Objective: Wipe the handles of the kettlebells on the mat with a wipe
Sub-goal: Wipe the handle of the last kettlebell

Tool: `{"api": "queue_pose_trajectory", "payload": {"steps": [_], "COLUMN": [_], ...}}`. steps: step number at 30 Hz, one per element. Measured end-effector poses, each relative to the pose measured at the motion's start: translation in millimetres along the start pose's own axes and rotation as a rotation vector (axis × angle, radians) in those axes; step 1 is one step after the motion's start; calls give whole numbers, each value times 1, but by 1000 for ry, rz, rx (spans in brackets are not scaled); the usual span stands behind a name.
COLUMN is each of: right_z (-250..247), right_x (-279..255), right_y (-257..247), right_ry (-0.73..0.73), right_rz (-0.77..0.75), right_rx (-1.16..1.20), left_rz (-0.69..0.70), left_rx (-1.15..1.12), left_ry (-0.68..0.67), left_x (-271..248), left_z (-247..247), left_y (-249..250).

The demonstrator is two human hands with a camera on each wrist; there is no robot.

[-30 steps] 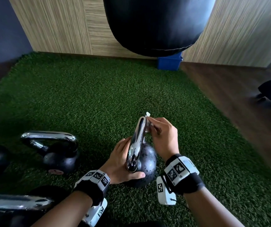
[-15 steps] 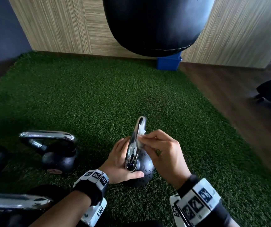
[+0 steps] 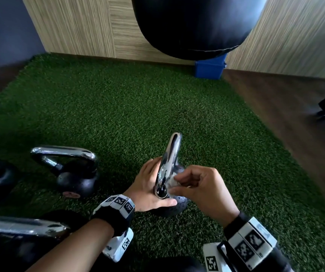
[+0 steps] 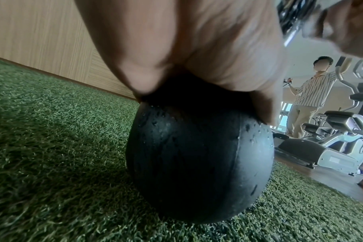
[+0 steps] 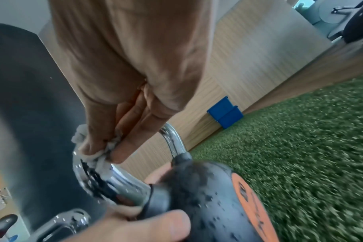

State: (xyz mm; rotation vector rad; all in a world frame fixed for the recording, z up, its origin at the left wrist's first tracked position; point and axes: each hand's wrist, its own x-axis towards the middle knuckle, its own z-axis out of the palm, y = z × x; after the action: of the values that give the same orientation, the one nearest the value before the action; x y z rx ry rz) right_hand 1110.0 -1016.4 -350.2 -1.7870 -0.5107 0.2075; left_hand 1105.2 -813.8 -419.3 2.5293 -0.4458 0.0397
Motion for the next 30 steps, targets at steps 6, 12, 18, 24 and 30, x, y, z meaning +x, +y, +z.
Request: {"api": "queue_pose_trajectory", "payload": {"steps": [6, 12, 18, 24, 30], "right_z": [12, 18, 1, -3, -2], "right_x": [-7, 1, 27, 45, 48], "right_y": [19, 40, 37, 18, 11], "right_ry": [10, -1, -269, -457, -527], "right_rz": [25, -68, -132, -38, -9], "right_rx": [-72, -310, -443, -352, -361], "left_rz": [24, -47, -7, -73, -111], "left_rx": [102, -141, -220, -292, -280], "left_ry": [9, 71, 70, 43, 40], "left_x": [2, -1, -1, -2, -4], "left_z": [-2, -1, -1, 1, 5], "left_y": [7, 6, 4, 0, -4]}}
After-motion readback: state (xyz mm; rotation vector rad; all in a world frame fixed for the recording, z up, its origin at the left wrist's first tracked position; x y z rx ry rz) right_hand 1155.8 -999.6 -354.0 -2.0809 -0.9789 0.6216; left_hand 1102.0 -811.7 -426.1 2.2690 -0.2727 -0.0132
